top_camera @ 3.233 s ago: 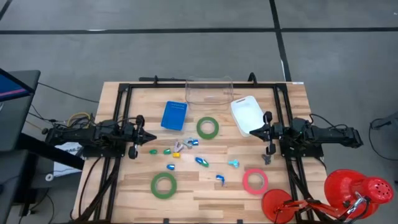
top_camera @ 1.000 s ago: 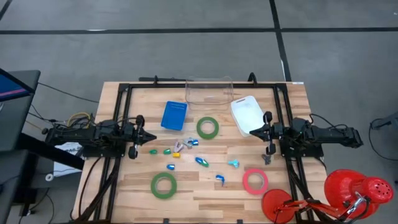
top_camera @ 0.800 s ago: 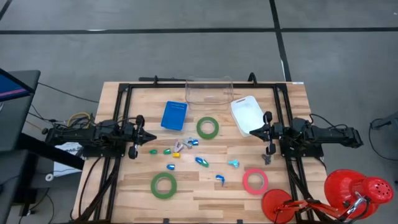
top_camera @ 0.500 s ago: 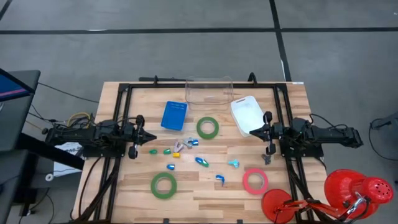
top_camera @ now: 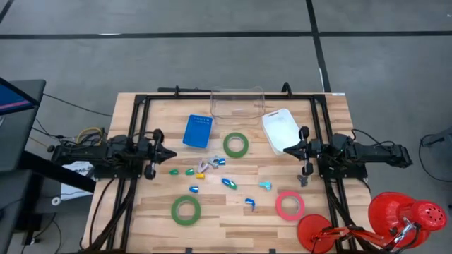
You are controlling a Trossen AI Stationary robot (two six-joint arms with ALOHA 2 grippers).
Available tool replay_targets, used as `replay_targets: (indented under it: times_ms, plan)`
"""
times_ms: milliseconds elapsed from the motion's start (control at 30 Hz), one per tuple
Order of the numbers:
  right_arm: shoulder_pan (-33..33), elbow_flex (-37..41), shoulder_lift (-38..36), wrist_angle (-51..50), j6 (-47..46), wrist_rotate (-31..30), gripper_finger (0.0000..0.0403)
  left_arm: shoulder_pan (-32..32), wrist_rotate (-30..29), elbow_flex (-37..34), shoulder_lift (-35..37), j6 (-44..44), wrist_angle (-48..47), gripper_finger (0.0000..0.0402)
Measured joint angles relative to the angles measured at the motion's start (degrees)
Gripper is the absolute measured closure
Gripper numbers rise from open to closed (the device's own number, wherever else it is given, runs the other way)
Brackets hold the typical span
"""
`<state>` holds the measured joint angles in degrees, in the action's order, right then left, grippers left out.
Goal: Pick and place Stapler, Stapler remover, tape
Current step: Put the top left green stapler into the blue bin
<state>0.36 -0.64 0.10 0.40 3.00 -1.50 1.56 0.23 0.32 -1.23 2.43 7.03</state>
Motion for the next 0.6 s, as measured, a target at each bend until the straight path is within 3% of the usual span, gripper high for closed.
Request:
replay_targets:
  times_ms: [367,600]
  plan:
    - [0.0,0.0,0.0,0.0,0.0,0.0,0.0402,0.0,2.9,0.2,0.0,9.9,8.8,0.0394]
    - [0.0,0.0,0.0,0.0,0.0,0.0,0.0402,0.0,3.0,5.5,-4.0,9.9,9.0,0.0394]
